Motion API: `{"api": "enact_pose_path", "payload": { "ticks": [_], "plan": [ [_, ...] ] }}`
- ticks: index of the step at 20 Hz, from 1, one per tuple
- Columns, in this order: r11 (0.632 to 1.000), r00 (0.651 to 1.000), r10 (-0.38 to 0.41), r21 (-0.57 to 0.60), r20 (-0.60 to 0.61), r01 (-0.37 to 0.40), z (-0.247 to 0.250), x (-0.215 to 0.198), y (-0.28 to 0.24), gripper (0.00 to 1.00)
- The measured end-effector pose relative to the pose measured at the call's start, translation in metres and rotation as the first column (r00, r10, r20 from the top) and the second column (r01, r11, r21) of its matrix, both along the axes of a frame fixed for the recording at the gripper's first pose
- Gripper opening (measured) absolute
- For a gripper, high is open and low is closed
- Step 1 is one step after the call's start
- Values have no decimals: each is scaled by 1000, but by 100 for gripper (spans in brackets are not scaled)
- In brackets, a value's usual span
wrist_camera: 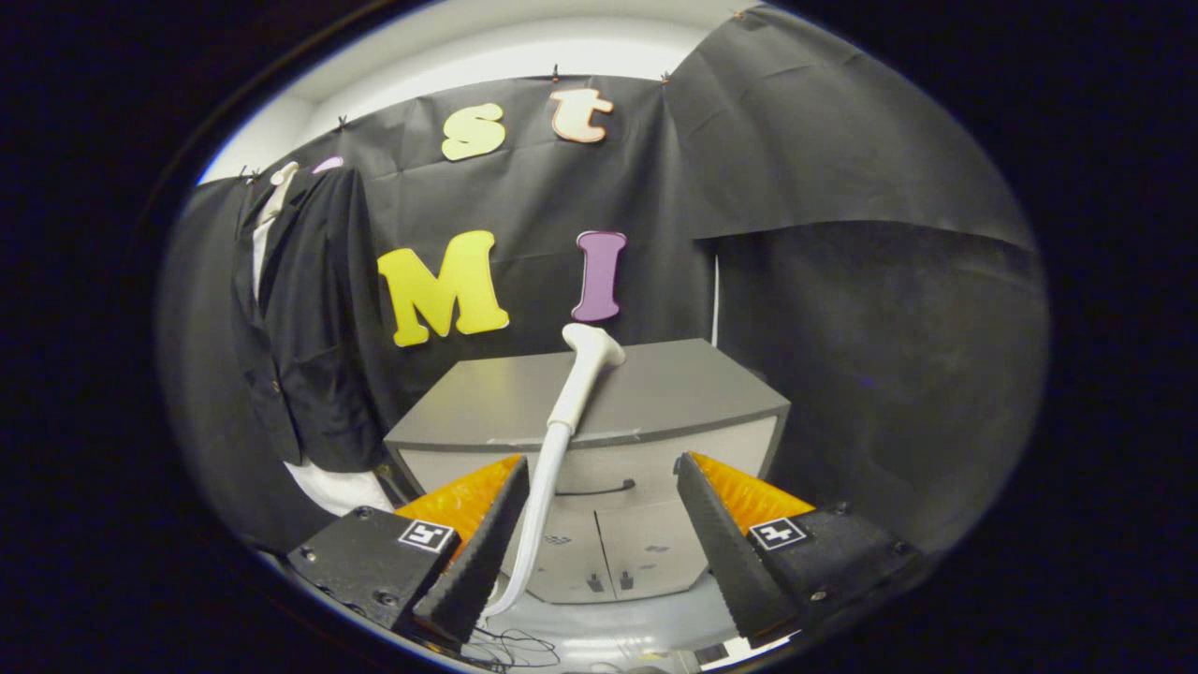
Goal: Iron the clothes twice with a garment steamer, once on the left side and once on the right side.
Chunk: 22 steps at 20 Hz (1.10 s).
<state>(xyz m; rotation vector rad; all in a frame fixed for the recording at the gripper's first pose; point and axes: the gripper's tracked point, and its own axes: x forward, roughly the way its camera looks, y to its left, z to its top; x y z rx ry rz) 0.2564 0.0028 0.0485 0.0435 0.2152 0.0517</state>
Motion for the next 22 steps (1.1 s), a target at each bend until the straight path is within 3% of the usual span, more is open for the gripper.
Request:
{"api": "enact_pose_path", "payload": {
  "ticks": [11, 20, 22],
  "plan": [
    [991, 980, 137, 22, -145, -135, -23, 175, 32, 98],
    [982, 960, 186, 37, -209, -183, -43, 228, 48, 92],
    [985, 965, 170, 53, -201, -163, -40, 232, 45, 77]
  ]
}}
